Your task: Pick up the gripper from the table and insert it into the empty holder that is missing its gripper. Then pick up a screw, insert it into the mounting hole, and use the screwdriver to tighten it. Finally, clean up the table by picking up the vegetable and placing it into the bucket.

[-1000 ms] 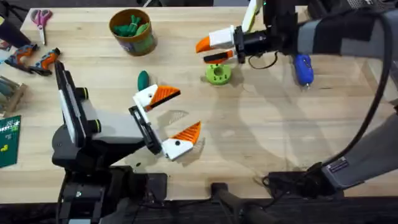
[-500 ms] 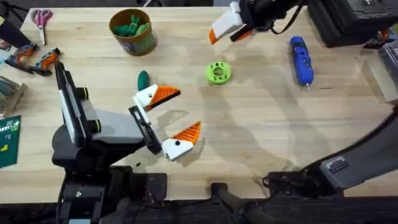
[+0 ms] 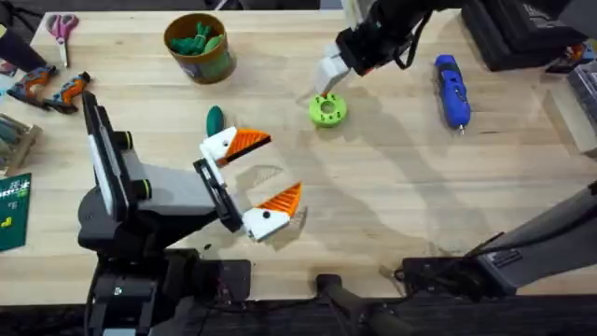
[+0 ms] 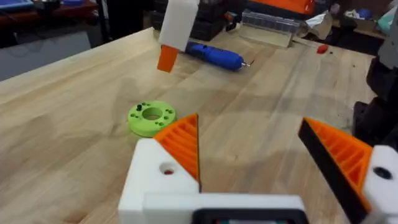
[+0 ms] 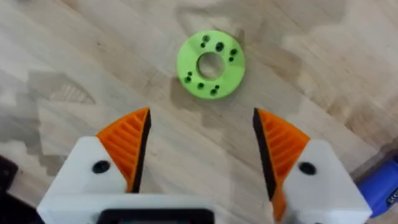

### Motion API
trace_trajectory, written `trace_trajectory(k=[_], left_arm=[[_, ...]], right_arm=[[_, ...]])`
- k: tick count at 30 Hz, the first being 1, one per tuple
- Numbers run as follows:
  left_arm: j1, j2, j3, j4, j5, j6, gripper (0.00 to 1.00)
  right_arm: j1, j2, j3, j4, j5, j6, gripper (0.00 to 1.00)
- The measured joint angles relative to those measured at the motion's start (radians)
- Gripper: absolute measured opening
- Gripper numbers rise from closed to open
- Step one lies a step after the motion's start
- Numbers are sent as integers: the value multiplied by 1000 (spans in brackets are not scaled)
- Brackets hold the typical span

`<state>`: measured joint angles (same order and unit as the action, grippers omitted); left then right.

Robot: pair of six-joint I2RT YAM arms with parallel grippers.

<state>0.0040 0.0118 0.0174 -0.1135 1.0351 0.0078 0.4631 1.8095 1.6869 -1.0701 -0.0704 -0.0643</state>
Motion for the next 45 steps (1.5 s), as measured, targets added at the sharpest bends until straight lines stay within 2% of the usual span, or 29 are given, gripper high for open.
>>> trace_trajectory(k=[3,6,12,25,34,45], left_arm=[[0,0,0,0,1,0,985],[0,0,0,0,1,0,985],[0,0,0,0,1,0,985],[0,0,0,0,1,0,986],[0,0,0,0,1,0,986],[0,0,0,0,1,0,986]], right_arm=[[-2,-1,-23,55,25,30,935],[-4,-3,-97,123,40,47,987],[-4,-3,-205,231,50,62,992],[-4,2,-206,339,52,87,992],[7,90,-206,392,58,152,960],[56,133,-206,432,63,169,922]])
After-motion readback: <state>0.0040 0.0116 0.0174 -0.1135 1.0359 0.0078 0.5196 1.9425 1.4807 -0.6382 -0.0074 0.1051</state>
